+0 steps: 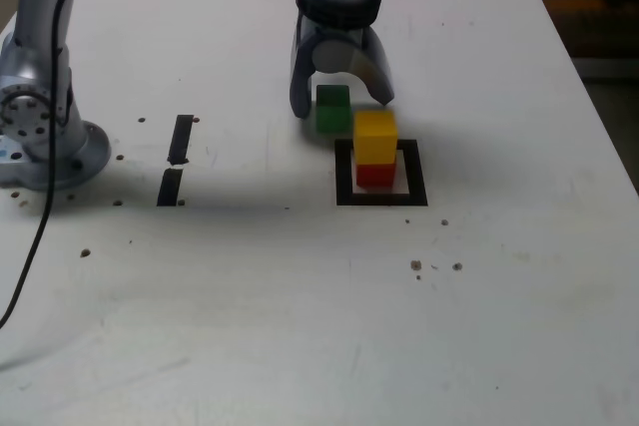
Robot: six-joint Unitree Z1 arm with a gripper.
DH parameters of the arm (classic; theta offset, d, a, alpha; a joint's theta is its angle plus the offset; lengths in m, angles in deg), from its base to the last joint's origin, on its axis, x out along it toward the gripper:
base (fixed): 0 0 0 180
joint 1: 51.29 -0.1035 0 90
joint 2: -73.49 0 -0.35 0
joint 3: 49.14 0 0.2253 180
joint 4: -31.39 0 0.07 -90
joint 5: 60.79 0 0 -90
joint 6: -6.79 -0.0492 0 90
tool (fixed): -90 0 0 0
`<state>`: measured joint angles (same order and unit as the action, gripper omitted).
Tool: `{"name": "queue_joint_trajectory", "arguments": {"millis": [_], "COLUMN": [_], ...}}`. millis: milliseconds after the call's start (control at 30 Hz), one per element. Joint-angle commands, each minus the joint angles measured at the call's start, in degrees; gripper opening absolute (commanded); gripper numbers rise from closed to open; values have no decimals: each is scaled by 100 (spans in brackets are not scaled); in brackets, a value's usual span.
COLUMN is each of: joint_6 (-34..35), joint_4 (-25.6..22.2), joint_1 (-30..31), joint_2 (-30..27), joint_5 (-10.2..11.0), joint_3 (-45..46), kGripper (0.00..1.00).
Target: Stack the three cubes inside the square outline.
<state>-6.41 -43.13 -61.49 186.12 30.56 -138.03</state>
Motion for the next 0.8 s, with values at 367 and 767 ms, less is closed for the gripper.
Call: {"name": "queue_joint_trajectory", "arguments": {"millis": [367,767], "joint_6": [-36,12], "joint_4": [229,141], "joint_1": [-52,-51], "joint_2": [17,-247], "joint_5": [-9,-25], "joint_3": [47,151], "kGripper": [25,9]}}
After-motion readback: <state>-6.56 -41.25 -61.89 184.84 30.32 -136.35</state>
